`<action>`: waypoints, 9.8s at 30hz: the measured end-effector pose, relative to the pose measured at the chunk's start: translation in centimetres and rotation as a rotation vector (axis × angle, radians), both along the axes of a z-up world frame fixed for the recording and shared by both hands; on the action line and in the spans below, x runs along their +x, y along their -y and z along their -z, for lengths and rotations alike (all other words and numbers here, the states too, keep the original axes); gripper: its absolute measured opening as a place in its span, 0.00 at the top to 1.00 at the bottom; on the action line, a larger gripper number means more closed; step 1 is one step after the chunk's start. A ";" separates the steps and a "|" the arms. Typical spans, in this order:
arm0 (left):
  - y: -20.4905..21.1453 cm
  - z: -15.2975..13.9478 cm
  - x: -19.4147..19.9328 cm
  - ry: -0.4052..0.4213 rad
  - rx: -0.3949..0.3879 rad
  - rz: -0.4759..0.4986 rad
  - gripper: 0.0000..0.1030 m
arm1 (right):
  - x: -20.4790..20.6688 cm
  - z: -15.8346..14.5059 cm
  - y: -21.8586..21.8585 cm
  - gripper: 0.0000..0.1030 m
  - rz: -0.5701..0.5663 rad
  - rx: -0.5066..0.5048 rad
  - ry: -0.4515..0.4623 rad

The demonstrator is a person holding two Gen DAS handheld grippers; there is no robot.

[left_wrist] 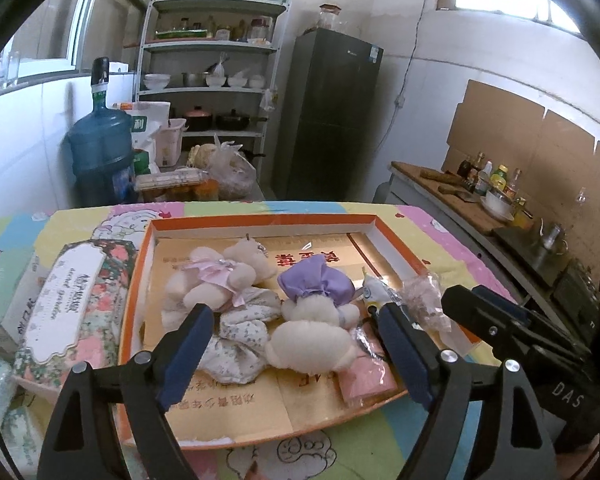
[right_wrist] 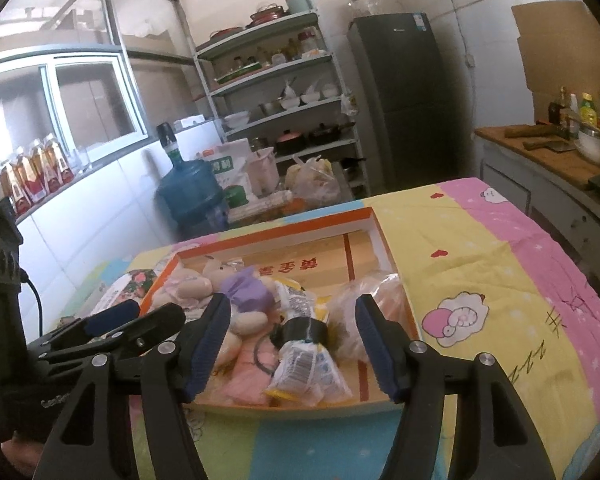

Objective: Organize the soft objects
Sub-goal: 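Withdraw both grippers from the box toward the remaining pile, then grasp the green-wrapped ball with the right gripper while the left grasps the white Flower tissue pack, then carry the tissue pack with the left gripper while the right carries the green ball over the box, then lower the tissue pack into the box with the left gripper while the right releases the green ball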

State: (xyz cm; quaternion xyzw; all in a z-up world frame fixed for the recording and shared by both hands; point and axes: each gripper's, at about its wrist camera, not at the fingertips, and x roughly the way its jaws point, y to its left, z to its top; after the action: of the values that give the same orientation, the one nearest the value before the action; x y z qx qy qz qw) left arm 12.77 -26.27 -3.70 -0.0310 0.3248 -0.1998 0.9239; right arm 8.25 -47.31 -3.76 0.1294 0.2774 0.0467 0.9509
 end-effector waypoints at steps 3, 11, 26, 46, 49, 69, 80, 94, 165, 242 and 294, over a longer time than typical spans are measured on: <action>-0.5 -0.2 -0.3 -0.005 0.003 0.001 0.18 | -0.5 -0.2 -0.5 0.33 -0.004 0.001 0.000; -2.5 -0.5 -2.0 -0.007 0.015 -0.012 0.18 | -2.1 -0.6 -2.2 0.33 -0.005 -0.003 -0.008; -8.9 -0.9 -5.0 0.007 0.023 -0.064 0.18 | -4.6 -0.9 -8.6 0.33 -0.051 -0.020 -0.011; -18.8 -0.4 -8.0 0.004 0.030 -0.150 0.18 | -6.8 -0.2 -18.4 0.33 -0.114 -0.027 -0.016; -20.2 -0.3 -8.2 0.003 0.029 -0.166 0.18 | -6.8 -0.1 -19.6 0.33 -0.126 -0.033 -0.022; -28.3 1.4 -7.9 -0.025 -0.020 -0.269 0.18 | -4.8 2.2 -25.1 0.33 -0.151 -0.100 -0.090; -29.1 2.8 -5.0 -0.110 -0.046 -0.232 0.18 | -2.5 4.5 -24.9 0.28 -0.099 -0.099 -0.164; -27.8 4.6 -1.2 -0.164 -0.029 -0.225 0.18 | -1.0 5.6 -24.5 0.28 -0.099 -0.075 -0.196; -25.3 -0.7 -7.0 -0.024 -0.117 -0.145 0.59 | -6.5 1.0 -23.6 0.58 -0.142 -0.080 -0.054; -1.9 0.4 1.9 -0.068 -0.009 0.063 0.59 | 0.0 1.0 -4.1 0.58 0.054 -0.001 -0.005; -2.1 2.5 6.0 -0.120 -0.098 0.030 0.37 | 3.4 3.0 -3.1 0.36 0.028 0.024 -0.044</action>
State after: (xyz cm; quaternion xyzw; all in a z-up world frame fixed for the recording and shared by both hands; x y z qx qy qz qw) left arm 18.77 -24.13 -6.16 -0.0833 0.3698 -0.2272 0.8971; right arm 11.67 -44.22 -6.74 0.1454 0.2958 0.0340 0.9435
